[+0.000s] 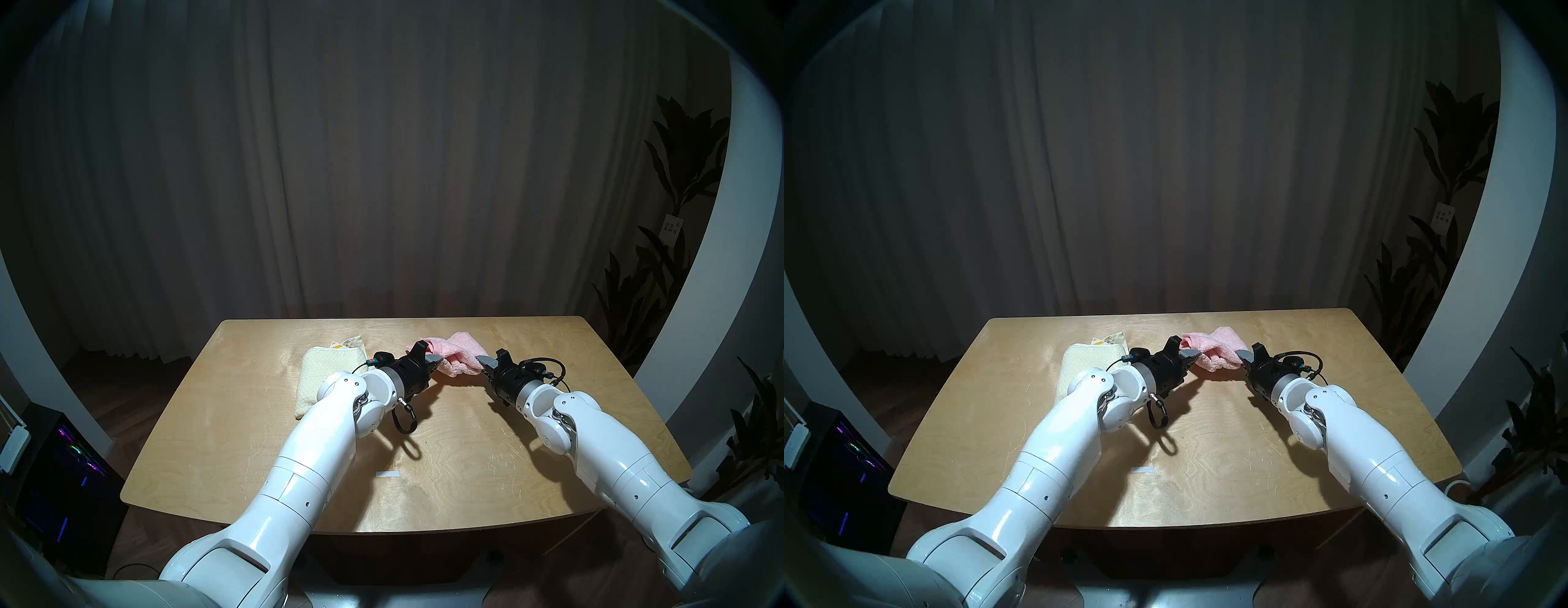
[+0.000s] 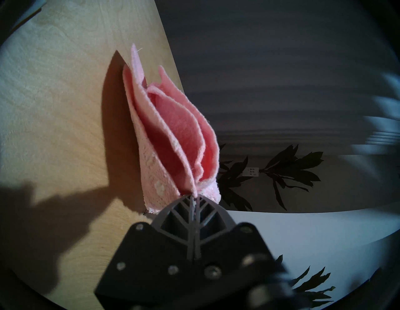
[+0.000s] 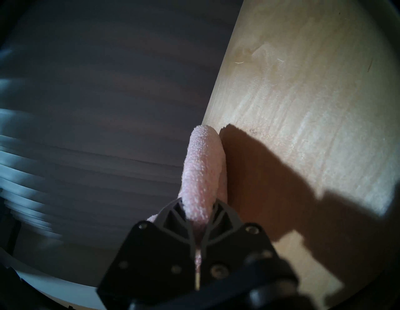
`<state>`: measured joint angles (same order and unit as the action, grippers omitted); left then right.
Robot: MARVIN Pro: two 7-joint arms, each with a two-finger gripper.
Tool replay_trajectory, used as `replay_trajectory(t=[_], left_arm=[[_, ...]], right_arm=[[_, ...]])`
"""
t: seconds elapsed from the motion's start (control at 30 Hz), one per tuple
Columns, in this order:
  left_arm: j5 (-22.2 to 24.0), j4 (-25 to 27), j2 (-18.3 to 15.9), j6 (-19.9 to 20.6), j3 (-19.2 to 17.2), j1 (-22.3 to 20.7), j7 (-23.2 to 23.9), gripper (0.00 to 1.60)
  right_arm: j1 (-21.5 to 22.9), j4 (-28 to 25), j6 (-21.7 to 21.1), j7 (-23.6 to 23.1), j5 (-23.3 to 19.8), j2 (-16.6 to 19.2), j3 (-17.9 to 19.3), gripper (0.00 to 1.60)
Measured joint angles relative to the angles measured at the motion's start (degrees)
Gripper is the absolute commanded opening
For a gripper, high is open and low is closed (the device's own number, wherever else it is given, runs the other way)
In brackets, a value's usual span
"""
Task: Fold each towel twice and stack them on table
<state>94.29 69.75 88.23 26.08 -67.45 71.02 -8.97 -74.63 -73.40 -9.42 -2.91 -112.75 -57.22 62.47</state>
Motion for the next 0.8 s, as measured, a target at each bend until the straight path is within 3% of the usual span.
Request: replay_trajectory(t=[0.8], left_arm=[[-1.28,5.4,-2.26,-0.75,-2.72,2.22,3.38,0.0]], right_arm=[[1.27,-3.08,-0.93,-1.83,-1.55,-0.53,1.12,0.0]])
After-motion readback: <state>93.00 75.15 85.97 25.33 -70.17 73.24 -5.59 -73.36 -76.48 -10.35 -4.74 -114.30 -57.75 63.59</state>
